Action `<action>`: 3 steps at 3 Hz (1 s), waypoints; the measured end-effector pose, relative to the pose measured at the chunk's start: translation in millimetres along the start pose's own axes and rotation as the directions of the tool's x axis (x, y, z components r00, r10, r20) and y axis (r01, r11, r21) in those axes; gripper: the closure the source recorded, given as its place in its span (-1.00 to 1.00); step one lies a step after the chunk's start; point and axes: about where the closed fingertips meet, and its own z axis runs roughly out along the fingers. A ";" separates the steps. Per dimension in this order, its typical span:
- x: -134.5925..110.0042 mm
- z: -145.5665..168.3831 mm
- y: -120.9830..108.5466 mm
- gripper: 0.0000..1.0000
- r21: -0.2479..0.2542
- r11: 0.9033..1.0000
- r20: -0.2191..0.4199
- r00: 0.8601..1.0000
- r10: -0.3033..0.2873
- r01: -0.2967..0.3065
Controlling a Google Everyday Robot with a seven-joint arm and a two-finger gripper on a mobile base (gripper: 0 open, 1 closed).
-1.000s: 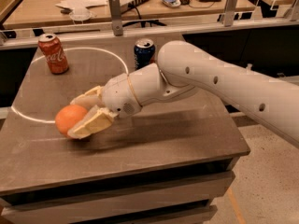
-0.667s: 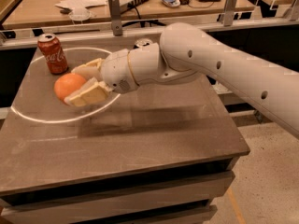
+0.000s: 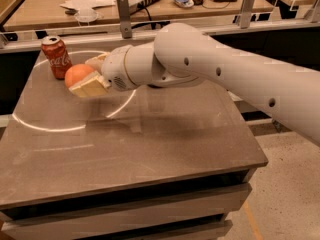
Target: Move orange near coke can
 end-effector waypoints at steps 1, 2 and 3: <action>12.0 26.0 -6.0 1.00 0.031 0.999 -0.014 0.999 0.033 -0.033; 13.3 49.2 -10.0 0.65 0.038 0.998 -0.030 0.999 0.045 -0.043; 8.7 67.9 -21.0 0.16 0.045 0.998 -0.026 0.999 0.038 -0.037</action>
Offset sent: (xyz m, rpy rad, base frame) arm 0.0429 0.0585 -0.0431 -0.0285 0.0514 -0.0757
